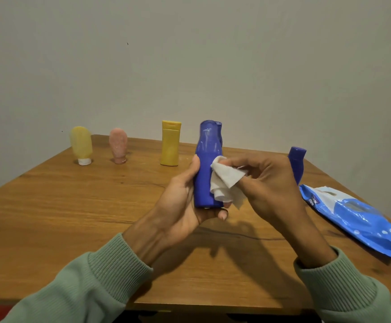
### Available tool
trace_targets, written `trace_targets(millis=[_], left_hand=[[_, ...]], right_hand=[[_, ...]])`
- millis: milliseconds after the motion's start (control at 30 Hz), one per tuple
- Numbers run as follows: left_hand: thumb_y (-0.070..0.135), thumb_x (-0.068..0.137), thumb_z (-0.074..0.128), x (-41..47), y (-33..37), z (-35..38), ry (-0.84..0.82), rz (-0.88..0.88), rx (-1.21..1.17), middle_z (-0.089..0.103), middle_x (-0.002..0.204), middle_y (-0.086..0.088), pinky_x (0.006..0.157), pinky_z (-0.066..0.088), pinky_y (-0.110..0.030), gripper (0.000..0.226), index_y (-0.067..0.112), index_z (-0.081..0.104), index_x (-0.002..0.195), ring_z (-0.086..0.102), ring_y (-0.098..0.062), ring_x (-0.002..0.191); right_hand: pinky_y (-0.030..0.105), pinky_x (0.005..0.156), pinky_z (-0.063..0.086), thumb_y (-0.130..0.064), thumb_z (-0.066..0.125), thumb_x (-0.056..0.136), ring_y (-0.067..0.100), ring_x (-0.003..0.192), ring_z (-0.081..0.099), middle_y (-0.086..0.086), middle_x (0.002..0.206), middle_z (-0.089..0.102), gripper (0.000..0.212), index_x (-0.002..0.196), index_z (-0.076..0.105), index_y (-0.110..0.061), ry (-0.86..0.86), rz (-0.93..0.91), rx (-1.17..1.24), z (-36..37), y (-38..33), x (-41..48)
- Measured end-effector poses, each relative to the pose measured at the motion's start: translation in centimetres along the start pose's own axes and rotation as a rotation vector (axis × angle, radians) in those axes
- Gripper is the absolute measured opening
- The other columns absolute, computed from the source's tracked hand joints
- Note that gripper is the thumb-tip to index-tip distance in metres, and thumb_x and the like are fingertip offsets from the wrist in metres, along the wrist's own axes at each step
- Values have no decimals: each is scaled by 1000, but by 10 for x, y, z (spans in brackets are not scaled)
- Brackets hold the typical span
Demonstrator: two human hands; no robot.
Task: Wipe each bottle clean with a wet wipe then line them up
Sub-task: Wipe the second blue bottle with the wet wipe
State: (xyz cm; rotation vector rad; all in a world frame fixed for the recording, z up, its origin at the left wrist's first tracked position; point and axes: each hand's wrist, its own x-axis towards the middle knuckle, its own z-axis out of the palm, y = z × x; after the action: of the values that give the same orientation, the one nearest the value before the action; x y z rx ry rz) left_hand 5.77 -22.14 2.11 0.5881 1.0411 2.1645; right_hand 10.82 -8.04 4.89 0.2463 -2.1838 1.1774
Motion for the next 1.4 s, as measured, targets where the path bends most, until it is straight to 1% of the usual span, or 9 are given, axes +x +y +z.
trace_targets(millis=[133, 300, 433, 600, 767, 967, 1100, 1267, 1400], left_hand=[[49, 98, 33, -1, 2, -2, 24, 13, 1, 68, 97, -15, 48, 49, -31, 50, 11, 61, 116, 63, -25, 71], [50, 98, 33, -1, 0, 0, -9, -18, 77, 59, 85, -15, 46, 44, -28, 49, 15, 62, 117, 54, -24, 61], [49, 97, 35, -1, 0, 0, -1, -8, 126, 60, 85, -13, 45, 43, -28, 47, 16, 63, 115, 55, -24, 62], [48, 96, 40, -1, 2, 0, 15, -37, 247, 57, 81, -9, 45, 43, -29, 47, 11, 56, 120, 56, -25, 61], [50, 96, 39, -1, -1, -3, 53, 29, 352, 60, 87, -14, 48, 49, -31, 52, 8, 54, 123, 59, -25, 66], [48, 97, 37, -2, -5, -2, 11, 53, 514, 64, 90, -13, 53, 50, -34, 44, 13, 50, 120, 61, -24, 70], [48, 96, 37, -3, -5, 0, 4, 53, 574, 65, 91, -9, 54, 52, -33, 39, 21, 50, 122, 62, -23, 73], [47, 94, 39, -2, -4, -1, -2, 42, 656, 62, 99, -12, 61, 53, -37, 43, 22, 44, 129, 63, -22, 77], [52, 86, 40, -5, -4, 0, -9, 38, 736, 62, 106, -11, 70, 54, -35, 50, 30, 42, 130, 63, -15, 78]], right_hand=[[21, 67, 56, -27, 70, 74, 9, 84, 67, -3, 92, 71, 21, 94, 74, -20, -113, 43, 74, -1, 0, 1], [18, 64, 54, -23, 71, 80, 8, 86, 68, -3, 93, 72, 22, 99, 73, -15, 64, 109, 171, 3, 7, 2], [16, 65, 54, -21, 71, 79, 6, 87, 67, -5, 94, 72, 19, 98, 73, -18, 50, 107, 159, 3, 8, 2], [16, 63, 53, -30, 69, 75, 6, 85, 68, -4, 93, 71, 20, 93, 71, -23, 214, 111, 240, 2, 5, 2], [13, 63, 52, -29, 70, 71, 4, 88, 66, -4, 96, 70, 24, 95, 71, -22, 81, 106, 173, 0, 6, 3], [19, 67, 55, -24, 71, 79, 10, 87, 65, -5, 97, 69, 20, 99, 70, -24, 257, 66, 86, -2, 10, 3], [14, 71, 52, -19, 71, 78, 8, 89, 63, -2, 98, 67, 24, 102, 70, -20, 107, -22, -2, -4, 5, 2], [7, 70, 47, -11, 72, 80, -1, 91, 60, -11, 94, 63, 27, 104, 67, -22, 194, -132, -112, -2, 7, 3], [5, 75, 45, -8, 74, 77, -2, 88, 56, -5, 96, 59, 30, 107, 70, -14, 60, -210, -261, -2, 4, 1]])
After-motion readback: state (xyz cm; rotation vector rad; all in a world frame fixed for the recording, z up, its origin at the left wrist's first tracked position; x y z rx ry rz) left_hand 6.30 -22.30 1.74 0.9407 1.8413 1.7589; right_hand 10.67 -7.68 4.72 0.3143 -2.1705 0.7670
